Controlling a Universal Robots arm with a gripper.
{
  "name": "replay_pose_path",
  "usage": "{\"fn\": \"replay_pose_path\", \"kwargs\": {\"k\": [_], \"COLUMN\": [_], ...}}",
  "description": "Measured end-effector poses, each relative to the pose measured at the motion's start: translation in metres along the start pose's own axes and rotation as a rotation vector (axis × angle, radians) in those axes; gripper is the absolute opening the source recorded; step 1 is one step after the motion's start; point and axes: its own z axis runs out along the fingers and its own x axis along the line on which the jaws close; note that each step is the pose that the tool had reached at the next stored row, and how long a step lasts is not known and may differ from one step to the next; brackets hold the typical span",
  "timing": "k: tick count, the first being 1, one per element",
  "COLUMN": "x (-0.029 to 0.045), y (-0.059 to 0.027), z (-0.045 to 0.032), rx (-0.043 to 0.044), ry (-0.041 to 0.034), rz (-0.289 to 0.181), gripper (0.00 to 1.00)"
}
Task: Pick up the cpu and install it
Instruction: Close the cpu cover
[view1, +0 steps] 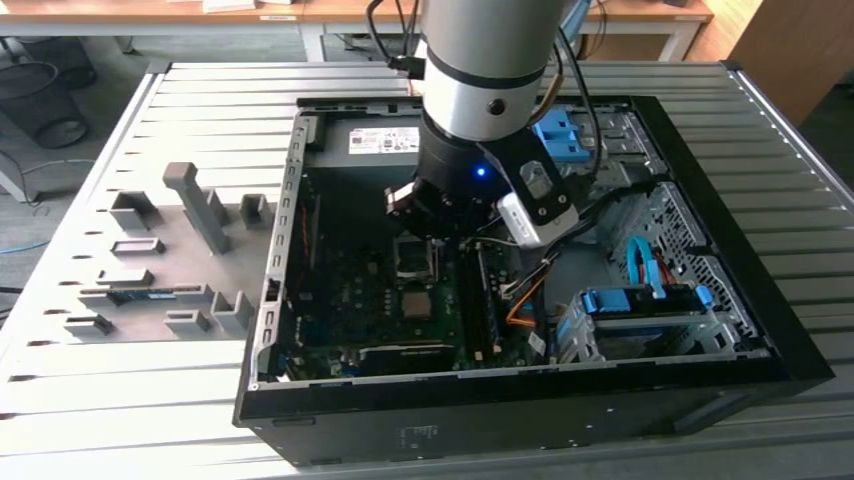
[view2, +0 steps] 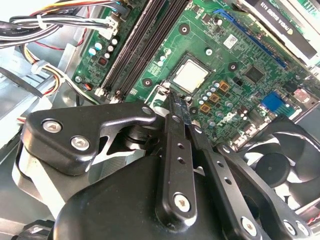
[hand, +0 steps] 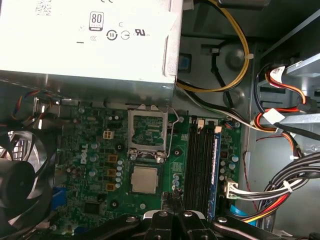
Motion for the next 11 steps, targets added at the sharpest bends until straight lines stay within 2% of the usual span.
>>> {"fn": "replay_pose_path", "kwargs": {"k": [2, 6, 8, 11], "x": [-0.0015, -0.0058, -0.0085, -0.0148], "y": [0.0018, 0.0070, 0.0088, 0.0099], "z": [0.0010, 0.0027, 0.0030, 0.0034], "rx": [-0.0022, -0.0179, -0.0318, -0.0626], "ry": [0.0014, 0.0041, 0.0054, 0.0066], "rz": [0.000, -0.001, -0.002, -0.003], "gripper": [0.10, 0.10, 0.10, 0.10]}}
